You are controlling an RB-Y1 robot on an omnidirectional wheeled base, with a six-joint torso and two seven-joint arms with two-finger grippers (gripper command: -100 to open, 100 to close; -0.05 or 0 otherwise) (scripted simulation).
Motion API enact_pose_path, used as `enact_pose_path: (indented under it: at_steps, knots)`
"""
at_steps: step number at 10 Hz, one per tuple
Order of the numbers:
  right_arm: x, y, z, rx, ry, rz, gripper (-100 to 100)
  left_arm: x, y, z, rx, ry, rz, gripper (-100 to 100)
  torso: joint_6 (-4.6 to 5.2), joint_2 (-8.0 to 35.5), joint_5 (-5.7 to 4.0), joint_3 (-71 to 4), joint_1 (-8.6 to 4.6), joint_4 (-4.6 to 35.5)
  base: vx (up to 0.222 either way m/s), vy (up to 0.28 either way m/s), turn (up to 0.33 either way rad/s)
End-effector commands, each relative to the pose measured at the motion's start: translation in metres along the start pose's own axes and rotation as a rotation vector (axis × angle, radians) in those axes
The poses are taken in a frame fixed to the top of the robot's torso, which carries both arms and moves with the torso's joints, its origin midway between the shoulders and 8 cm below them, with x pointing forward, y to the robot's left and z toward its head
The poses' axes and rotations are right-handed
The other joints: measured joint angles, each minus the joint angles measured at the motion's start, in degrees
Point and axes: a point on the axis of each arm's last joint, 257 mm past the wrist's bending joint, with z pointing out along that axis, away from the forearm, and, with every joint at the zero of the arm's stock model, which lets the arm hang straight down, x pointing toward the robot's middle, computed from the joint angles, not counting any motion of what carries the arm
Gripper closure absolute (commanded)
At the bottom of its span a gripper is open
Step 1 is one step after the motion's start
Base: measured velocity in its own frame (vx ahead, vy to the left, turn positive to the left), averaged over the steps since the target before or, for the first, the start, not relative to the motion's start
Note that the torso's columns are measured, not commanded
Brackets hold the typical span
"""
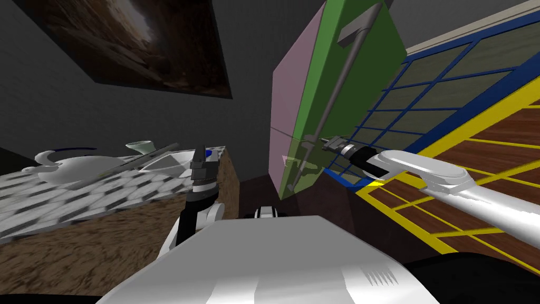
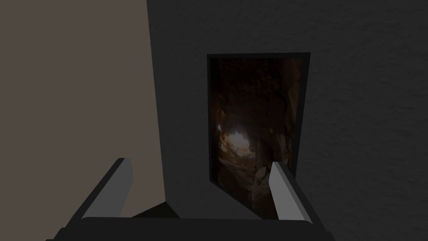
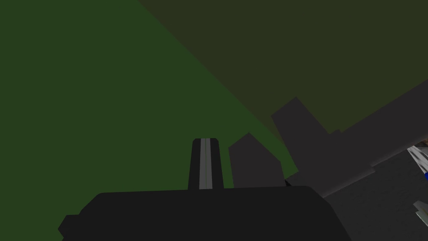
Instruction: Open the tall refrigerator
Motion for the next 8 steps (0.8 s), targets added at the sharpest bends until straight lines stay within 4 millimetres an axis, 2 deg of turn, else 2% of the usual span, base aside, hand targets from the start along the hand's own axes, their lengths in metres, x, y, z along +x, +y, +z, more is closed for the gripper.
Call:
enact_pose_path:
  at_steps: [1, 2, 3, 4, 5, 6, 7, 8]
  knots:
    - [0.013, -0.010, -0.007, 0.040, 0.057, -0.001, 100, 0.000, 0.000, 0.000, 0.000, 0.000, 0.000, 0, -0.13, 0.21, 0.02, 0.09, -0.01, 0.03, -0.157, -0.071, 0.484]
    - [0.015, -0.016, -0.007, 0.062, 0.068, -0.001, 100, 0.000, 0.000, 0.000, 0.000, 0.000, 0.000, 0, -0.09, 0.30, -0.03, 0.18, -0.09, 0.07, -0.087, -0.049, 0.161]
    - [0.015, -0.016, -0.007, 0.064, 0.069, -0.001, 100, 0.000, 0.000, 0.000, 0.000, 0.000, 0.000, 0, 0.04, 0.10, -0.03, 0.08, -0.08, 0.04, -0.013, -0.016, -0.063]
    - [0.010, -0.023, -0.009, 0.082, 0.083, -0.028, 100, 0.000, 0.000, 0.000, 0.000, 0.000, 0.000, 0, 0.01, -0.11, 0.00, -0.07, 0.01, -0.03, -0.105, -0.049, 0.249]
    - [0.025, -0.024, -0.013, 0.093, 0.120, -0.007, 100, 0.000, 0.000, 0.000, 0.000, 0.000, 0.000, 0, -0.13, 0.13, 0.01, 0.03, -0.05, 0.00, -0.145, -0.057, 0.371]
    - [0.031, -0.028, -0.015, 0.114, 0.139, -0.007, 100, 0.000, 0.000, 0.000, 0.000, 0.000, 0.000, 0, -0.07, 0.25, -0.02, 0.15, -0.06, 0.06, -0.078, -0.023, 0.193]
    - [0.023, -0.030, -0.014, 0.119, 0.145, -0.036, 100, 0.000, 0.000, 0.000, 0.000, 0.000, 0.000, 0, 0.00, 0.10, 0.00, 0.07, 0.00, 0.03, -0.148, -0.038, 0.356]
    - [0.031, -0.038, -0.018, 0.145, 0.174, -0.016, 100, 0.000, 0.000, 0.000, 0.000, 0.000, 0.000, 0, -0.09, 0.24, 0.01, 0.12, -0.02, 0.05, -0.152, -0.044, 0.451]
